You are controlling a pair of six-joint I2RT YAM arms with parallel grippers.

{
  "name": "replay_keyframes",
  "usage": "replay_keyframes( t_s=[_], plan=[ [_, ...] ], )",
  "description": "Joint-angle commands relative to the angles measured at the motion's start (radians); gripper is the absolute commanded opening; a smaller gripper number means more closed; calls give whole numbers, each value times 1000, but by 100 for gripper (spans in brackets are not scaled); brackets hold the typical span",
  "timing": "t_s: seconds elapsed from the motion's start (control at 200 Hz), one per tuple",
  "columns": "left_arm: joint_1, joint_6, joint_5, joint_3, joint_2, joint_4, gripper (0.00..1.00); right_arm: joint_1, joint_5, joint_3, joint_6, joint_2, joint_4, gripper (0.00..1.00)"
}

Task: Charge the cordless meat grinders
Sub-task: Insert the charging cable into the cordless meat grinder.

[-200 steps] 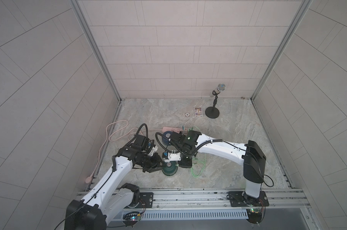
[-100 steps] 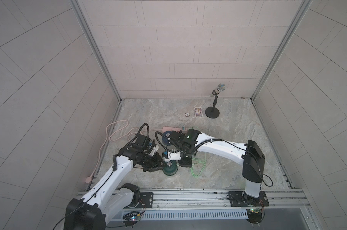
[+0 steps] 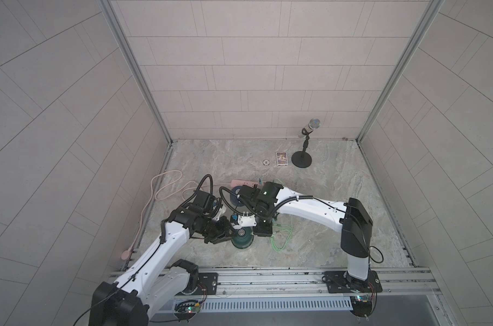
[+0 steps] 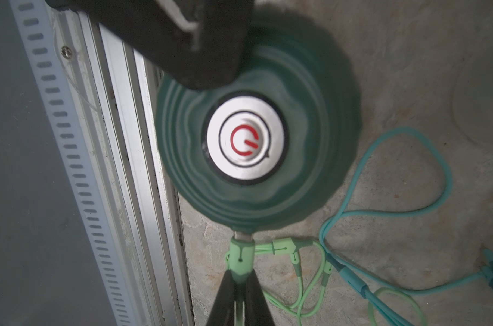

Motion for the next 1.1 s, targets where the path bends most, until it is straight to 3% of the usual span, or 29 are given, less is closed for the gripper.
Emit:
replay_keyframes(
  t_s=[0.0,0.751,1.091],
  plan=[
    [-30,-5,8,-32,28,66,32,21,-119,56,7,5,206,9],
    [-41,8,26,-18,42,73,32,23,-118,29,21,4,237,12],
    [-30,30,-14,36,45,17,37,8,-138,-58,15,-80,233,28]
  ],
)
